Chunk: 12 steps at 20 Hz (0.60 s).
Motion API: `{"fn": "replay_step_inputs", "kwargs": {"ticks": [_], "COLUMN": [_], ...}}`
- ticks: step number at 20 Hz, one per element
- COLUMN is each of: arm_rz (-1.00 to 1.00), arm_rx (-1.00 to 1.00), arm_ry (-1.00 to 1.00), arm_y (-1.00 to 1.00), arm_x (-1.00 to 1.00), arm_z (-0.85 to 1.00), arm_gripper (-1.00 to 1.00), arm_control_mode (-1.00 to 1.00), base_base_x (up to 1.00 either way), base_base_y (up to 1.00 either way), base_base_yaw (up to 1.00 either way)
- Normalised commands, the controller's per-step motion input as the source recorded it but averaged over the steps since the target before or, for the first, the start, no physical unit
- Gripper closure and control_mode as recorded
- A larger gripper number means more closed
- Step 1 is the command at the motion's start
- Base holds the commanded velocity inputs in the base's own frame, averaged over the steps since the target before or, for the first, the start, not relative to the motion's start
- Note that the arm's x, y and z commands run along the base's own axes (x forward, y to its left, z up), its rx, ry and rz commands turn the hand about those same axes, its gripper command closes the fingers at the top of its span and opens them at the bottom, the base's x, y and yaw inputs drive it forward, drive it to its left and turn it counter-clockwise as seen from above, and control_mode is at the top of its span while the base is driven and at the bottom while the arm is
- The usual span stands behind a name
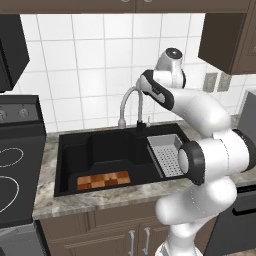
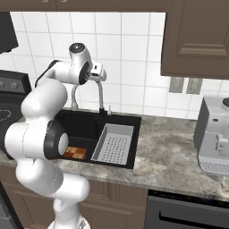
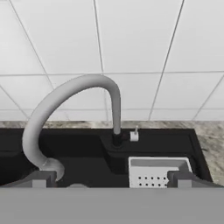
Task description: Turn on the sink faucet with hot water and rinse the cutting board for ten seconds, then turn off the faucet. Push the cutting board to reach the water if necessary.
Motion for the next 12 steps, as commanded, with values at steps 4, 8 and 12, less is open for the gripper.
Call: {"fn": "replay_step_inputs", "kwargs": {"ticks": [4, 8, 12], "arm_rz": [0.02, 0.02, 0.01], "arm_rx": [0.00, 0.00, 0.00], "arm_ry": [-0.12, -0.12, -0.19], "arm_y": [-0.33, -0.28, -0.23], "arm_x": [0.00, 0.01, 0.00], "arm_z": [-0.15, -0.18, -0.19], "arm_gripper": [-1.00, -1.00, -1.00], "arm_control_mode": [-1.00, -1.00, -1.00], "base_base_x": [0.00, 0.00, 0.00], "base_base_y": [0.00, 0.00, 0.00], "base_base_yaw": [0.00, 0.00, 0.00]}}
